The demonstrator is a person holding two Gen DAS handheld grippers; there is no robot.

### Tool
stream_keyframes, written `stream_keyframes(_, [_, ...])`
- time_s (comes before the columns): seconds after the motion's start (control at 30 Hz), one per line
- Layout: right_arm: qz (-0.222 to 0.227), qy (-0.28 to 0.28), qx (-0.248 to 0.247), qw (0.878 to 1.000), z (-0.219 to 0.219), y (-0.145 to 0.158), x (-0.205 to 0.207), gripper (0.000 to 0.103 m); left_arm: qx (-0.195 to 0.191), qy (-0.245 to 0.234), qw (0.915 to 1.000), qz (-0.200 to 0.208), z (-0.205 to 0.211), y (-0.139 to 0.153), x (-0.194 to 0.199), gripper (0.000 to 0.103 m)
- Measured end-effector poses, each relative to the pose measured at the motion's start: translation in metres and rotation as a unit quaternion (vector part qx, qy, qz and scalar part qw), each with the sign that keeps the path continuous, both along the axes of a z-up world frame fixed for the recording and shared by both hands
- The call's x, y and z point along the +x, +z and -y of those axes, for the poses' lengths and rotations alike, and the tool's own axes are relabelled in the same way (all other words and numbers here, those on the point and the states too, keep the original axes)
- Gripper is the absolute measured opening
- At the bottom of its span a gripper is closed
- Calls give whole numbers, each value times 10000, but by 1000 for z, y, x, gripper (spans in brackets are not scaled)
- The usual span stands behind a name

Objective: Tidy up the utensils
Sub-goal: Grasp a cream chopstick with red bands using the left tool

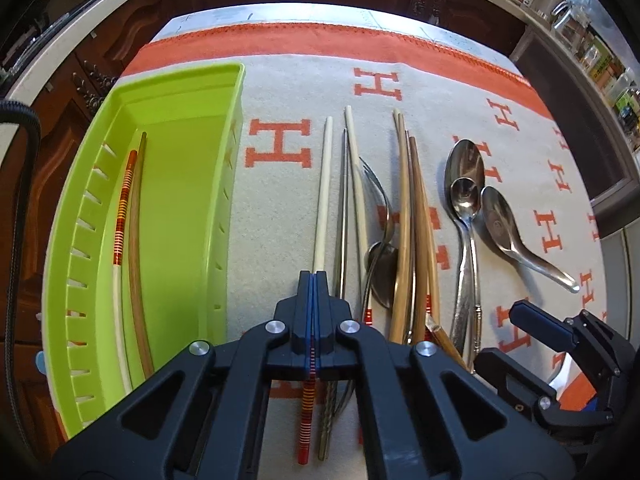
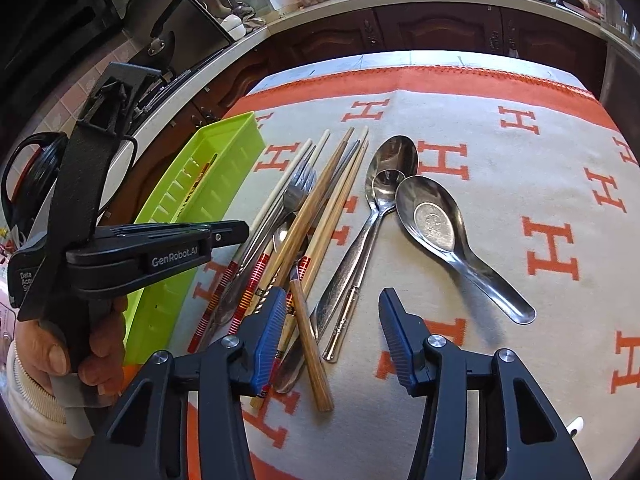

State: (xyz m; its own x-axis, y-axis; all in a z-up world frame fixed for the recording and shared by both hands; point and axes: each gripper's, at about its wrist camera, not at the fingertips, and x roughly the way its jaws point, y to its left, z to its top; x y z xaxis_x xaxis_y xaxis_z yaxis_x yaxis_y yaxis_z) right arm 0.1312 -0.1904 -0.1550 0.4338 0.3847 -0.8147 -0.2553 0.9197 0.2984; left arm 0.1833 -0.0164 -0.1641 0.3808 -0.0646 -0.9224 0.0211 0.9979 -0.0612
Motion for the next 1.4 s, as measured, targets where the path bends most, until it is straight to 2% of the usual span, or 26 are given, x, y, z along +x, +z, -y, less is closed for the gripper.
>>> stream_keyframes(0.13, [11,23,20,10000,-2,2,-2,50,244,-10,9997,-30,6,0,6,0])
stream_keyframes(0.2, [16,23,31,10000,-2,2,-2,50,479,-13,9988,-79,10,0,12,2])
stream_keyframes(0.27, [23,21,38,10000,-2,2,-3,50,667,-34,9972,-335,12,-7,18,4])
stream_keyframes(0.3, [26,14,45,10000,-2,3,-3,50,739,-100,9968,-299,14,-5,20,8])
stream_keyframes(0.37, [28,-8,73,10000,0,3,-3,50,796,-153,9962,-331,16,-5,23,8])
stream_keyframes(0.63, [-39,-124,175,9998,9,0,-2,50,508,-177,9976,-434,11,-3,28,6])
stream_keyframes(0.73, [-17,-143,167,9998,11,2,-2,50,114,-19,9984,-551,1,-4,27,6])
stream_keyframes(0.8, [-1,-151,165,9997,12,2,-3,50,-102,109,9987,-491,-7,-1,25,6])
stream_keyframes(1.0, [-31,-120,165,9998,10,2,-1,50,-427,233,9978,-440,-18,5,24,6])
stream_keyframes(1.2, [-16,-116,150,9998,9,3,-1,50,-325,82,9981,-515,-10,-2,24,6])
stream_keyframes(1.4, [-32,-152,157,9998,12,3,-2,50,88,-168,9984,-538,9,-7,24,6])
